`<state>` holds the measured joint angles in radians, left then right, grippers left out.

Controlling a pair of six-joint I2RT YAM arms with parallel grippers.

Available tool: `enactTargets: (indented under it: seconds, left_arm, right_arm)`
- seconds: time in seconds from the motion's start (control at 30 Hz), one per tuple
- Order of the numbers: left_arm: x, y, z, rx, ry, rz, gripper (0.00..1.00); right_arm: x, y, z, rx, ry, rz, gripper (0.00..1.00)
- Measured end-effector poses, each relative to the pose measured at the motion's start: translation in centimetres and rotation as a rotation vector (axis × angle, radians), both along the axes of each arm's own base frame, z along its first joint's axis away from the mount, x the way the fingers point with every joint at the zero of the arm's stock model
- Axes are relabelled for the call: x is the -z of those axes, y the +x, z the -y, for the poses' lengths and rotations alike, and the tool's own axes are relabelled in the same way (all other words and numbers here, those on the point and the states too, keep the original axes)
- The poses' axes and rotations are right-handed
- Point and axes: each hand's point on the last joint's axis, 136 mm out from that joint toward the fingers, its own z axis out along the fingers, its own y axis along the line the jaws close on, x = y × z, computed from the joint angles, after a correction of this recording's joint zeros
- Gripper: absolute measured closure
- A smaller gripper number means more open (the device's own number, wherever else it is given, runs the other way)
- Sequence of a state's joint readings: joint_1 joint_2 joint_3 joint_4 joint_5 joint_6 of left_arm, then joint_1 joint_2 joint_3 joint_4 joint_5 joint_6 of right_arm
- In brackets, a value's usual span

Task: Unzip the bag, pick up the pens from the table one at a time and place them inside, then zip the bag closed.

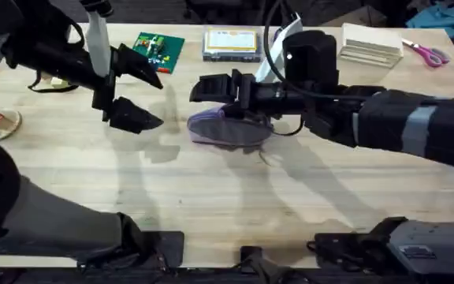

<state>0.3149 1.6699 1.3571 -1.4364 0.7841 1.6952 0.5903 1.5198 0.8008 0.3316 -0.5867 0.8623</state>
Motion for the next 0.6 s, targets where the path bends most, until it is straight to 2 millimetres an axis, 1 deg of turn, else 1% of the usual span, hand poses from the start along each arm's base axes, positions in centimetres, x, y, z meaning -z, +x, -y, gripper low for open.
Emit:
enactTargets:
  seconds: [0.6]
  left_arm:
    - [0.0, 0.0, 0.0, 0.0, 0.0, 0.0, 0.007]
  right_arm:
    - [-0.48, -0.91, 0.01, -0.034, 0.012, -0.005, 0.005]
